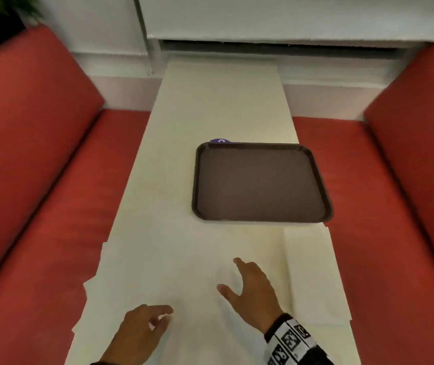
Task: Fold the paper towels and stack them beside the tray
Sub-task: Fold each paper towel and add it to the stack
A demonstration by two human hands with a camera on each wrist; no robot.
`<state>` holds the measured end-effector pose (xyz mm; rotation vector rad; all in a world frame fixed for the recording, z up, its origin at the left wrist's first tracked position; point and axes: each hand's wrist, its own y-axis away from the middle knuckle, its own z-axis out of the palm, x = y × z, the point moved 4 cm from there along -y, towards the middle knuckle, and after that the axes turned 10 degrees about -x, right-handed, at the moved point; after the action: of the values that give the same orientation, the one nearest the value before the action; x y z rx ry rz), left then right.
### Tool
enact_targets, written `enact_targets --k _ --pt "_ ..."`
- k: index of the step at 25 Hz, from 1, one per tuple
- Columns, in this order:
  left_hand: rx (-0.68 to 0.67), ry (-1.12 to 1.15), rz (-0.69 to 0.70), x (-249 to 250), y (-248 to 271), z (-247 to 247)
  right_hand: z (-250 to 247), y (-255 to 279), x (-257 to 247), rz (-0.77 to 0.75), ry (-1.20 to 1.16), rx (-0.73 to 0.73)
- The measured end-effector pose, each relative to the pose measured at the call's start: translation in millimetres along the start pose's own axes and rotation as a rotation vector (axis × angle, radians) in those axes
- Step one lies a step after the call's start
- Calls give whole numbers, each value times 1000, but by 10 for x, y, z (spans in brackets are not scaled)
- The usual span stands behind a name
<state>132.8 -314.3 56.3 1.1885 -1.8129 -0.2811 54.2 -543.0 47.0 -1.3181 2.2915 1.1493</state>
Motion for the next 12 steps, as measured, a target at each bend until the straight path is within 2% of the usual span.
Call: enact_targets --k 2,5,6,8,10,11,12 --pt "62 96 -68 -362 310 -9 290 -324 -316 18 155 -142" --pt "93 269 -262 -1025 683 67 601 -704 -611 109 250 -216" --pt "59 323 -313 -1185 774 78 635 -774 -601 147 247 -207" --pt "10 569 -418 -1598 956 107 747 -849 -630 153 241 -200" --pt "-177 722 -370 -1891 1031 169 812 -849 -699 98 211 -156" --pt "-240 821 -418 -1990 1002 200 825 -818 -732 78 205 -124" --pt "-217 952 -411 -2018 1064 162 852 -775 -802 62 216 -97"
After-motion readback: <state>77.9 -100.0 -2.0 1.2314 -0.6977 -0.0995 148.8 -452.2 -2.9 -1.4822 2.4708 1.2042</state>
